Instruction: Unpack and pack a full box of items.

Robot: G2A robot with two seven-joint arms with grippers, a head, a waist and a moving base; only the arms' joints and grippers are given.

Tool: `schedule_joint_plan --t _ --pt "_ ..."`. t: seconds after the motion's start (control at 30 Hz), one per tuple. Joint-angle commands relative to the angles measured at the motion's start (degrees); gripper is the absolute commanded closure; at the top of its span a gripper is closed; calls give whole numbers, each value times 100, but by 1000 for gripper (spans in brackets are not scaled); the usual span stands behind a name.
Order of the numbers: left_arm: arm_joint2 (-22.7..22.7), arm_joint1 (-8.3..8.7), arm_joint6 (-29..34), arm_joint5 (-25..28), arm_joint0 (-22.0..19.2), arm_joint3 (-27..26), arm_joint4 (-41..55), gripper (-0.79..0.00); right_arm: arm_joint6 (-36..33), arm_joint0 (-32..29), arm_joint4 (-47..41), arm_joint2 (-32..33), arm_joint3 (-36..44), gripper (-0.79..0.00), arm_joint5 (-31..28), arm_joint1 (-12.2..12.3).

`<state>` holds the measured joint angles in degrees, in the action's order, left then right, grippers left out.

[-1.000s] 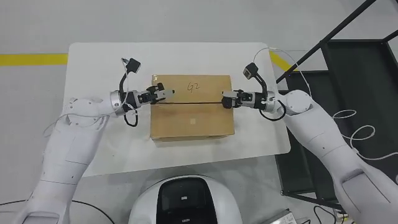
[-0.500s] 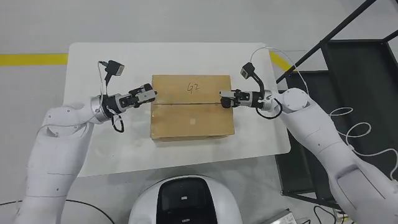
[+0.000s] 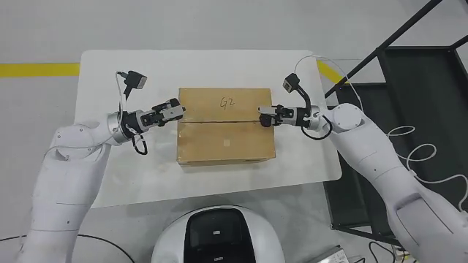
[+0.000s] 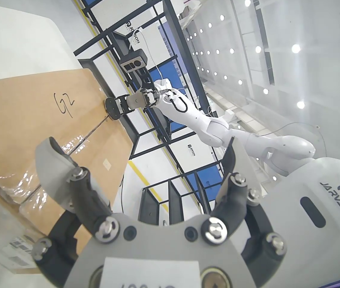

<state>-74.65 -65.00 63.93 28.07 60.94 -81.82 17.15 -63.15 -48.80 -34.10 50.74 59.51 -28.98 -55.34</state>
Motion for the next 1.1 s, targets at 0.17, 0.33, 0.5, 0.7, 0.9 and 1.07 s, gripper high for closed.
schedule_joint_plan --t 0.17,0.33,0.5,0.7,0.9,1.07 --pt "-100 23 -300 -169 154 -76 -93 -785 0 0 0 0 0 -785 0 0" --pt "-399 94 -612 -232 639 -79 -136 -785 0 0 0 0 0 -785 0 0" --pt "-697 143 -1097 -288 1230 -71 -41 -785 0 0 0 0 0 -785 0 0" --pt "-858 164 -1844 -226 2010 -251 -298 -785 0 0 0 0 0 -785 0 0" --pt "-778 119 -2839 -435 2302 -388 -659 -785 0 0 0 0 0 -785 0 0" --pt "-778 119 -2839 -435 2302 -388 -659 -785 0 0 0 0 0 -785 0 0"
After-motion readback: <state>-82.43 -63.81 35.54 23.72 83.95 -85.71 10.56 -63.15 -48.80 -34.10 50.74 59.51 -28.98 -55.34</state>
